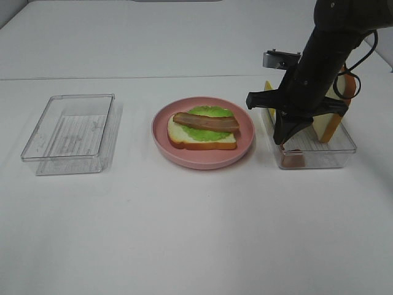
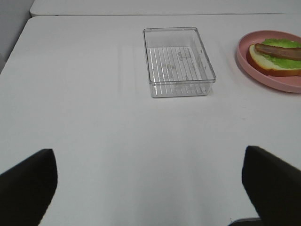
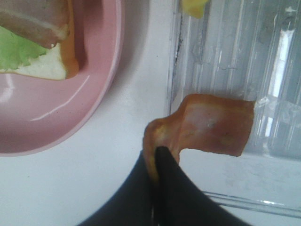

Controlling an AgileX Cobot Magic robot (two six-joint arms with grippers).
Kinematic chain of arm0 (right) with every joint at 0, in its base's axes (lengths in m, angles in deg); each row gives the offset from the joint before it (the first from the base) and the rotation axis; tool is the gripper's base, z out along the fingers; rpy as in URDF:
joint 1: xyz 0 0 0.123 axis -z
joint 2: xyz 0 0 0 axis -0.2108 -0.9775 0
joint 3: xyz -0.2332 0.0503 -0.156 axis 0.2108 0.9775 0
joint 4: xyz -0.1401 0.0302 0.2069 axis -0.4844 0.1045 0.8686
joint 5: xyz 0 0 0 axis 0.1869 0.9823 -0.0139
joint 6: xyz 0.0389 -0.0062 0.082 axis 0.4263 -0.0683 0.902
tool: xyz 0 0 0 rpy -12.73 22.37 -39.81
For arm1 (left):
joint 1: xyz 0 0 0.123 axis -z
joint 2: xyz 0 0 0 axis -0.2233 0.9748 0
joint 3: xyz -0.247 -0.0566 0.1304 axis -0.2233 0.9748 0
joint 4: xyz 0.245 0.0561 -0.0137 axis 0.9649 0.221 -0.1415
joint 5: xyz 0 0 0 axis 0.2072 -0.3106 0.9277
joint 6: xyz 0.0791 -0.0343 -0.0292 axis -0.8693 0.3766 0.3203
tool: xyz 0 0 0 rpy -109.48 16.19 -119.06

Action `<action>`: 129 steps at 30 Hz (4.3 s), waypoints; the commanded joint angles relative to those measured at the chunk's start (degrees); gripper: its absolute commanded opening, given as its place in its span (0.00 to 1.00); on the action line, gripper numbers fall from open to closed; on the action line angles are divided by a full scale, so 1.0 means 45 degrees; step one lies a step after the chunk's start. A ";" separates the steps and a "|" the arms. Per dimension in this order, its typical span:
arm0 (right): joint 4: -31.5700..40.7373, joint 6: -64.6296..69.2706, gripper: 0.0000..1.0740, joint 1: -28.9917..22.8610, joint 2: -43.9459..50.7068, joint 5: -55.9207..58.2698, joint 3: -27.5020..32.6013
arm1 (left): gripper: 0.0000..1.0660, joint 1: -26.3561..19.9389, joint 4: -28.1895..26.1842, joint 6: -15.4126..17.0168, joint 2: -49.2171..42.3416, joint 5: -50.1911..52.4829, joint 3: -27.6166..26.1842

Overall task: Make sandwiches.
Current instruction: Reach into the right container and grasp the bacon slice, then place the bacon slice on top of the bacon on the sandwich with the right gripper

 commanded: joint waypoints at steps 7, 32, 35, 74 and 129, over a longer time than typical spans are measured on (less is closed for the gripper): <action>0.0216 0.0446 0.00 0.0013 0.0764 0.0560 -0.0076 | 0.96 0.0064 -0.0025 0.0051 -0.0280 0.0102 0.0013; 0.3489 -0.0688 0.00 -0.0815 0.2801 -0.0420 -0.1757 | 0.96 0.0064 -0.0025 0.0051 -0.0280 0.0102 0.0013; 0.3514 -0.0853 0.00 -0.1324 0.2317 -0.0611 -0.2266 | 0.96 0.0064 -0.0025 0.0051 -0.0280 0.0102 0.0013; 0.6022 -0.4113 0.00 -0.2037 -0.2305 -0.0471 -0.4354 | 0.96 0.0064 -0.0025 0.0051 -0.0280 0.0102 0.0013; 0.1031 -0.2343 0.87 -0.2024 -0.1935 -0.1197 -0.4367 | 0.96 0.0064 -0.0025 0.0051 -0.0280 0.0102 0.0013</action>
